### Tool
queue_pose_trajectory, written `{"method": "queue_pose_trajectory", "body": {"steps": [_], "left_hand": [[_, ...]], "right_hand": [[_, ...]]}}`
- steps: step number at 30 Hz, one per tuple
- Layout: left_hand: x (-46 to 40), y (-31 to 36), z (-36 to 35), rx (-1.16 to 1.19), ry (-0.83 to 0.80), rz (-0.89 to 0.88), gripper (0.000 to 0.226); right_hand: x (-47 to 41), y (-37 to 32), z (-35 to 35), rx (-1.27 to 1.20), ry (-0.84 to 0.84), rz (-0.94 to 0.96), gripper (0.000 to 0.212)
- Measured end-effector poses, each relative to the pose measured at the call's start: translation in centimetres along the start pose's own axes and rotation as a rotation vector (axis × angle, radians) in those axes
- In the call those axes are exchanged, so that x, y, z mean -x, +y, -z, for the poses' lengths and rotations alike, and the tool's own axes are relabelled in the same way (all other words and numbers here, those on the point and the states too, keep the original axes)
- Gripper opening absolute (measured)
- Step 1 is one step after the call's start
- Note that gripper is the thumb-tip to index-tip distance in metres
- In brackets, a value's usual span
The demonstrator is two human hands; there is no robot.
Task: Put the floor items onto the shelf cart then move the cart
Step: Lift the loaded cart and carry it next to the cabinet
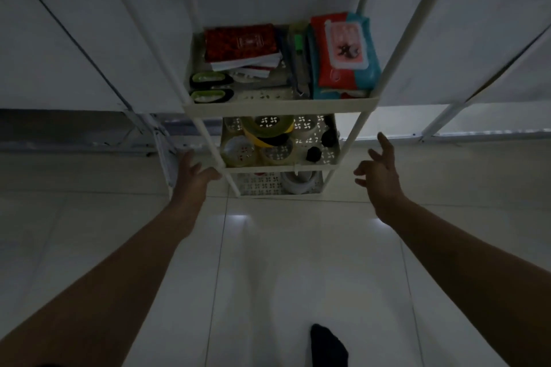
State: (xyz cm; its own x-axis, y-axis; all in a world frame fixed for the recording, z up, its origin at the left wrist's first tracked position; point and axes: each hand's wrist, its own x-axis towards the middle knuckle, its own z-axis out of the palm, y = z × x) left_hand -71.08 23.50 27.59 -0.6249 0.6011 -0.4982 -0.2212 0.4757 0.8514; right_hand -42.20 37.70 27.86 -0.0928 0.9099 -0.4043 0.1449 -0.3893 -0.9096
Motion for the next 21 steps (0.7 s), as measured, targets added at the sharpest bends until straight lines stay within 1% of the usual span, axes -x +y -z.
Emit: {"method": "queue_pose_trajectory", "body": {"steps": [3, 6, 9, 11, 13, 15, 18, 21], "left_hand": [[-1.6, -2.7, -0.7, 0.034, -0.013, 0.087, 0.08], [-3.1, -4.0, -1.0, 0.039, -0.032, 0.106, 0.084], [-4.3, -4.9, -1.1, 0.038, -0.044, 0.081, 0.087], [-4.8, -5.2, -1.7, 0.029, -0.09, 0.058, 0.08], [-4.7, -5.3, -2.5, 0.02, -0.142, 0.052, 0.072], [-4.6, -5.4, -2.9, 0.028, -0.147, 0.047, 0.07], [-4.2, -5.1, -2.9, 0.018, -0.165, 0.042, 0.072], [-4.5, -5.2, -2.8, 0.003, -0.147, 0.041, 0.067]], "right_hand": [[-1.8, 3.7, 0.0, 0.007, -0.037, -0.058, 0.083], [-3.6, 6.1, -0.4, 0.049, -0.071, -0.069, 0.085], [-4.9, 7.5, -1.0, 0.04, -0.098, -0.054, 0.089], [-5.1, 8.1, -1.7, 0.049, -0.133, -0.013, 0.089], [-4.8, 8.4, -2.6, 0.072, -0.193, 0.025, 0.078], [-4.9, 8.6, -2.8, 0.081, -0.211, 0.037, 0.074], [-5.1, 8.2, -2.3, 0.105, -0.253, 0.016, 0.078], [-5.0, 7.4, -1.8, 0.157, -0.278, -0.007, 0.086]]}}
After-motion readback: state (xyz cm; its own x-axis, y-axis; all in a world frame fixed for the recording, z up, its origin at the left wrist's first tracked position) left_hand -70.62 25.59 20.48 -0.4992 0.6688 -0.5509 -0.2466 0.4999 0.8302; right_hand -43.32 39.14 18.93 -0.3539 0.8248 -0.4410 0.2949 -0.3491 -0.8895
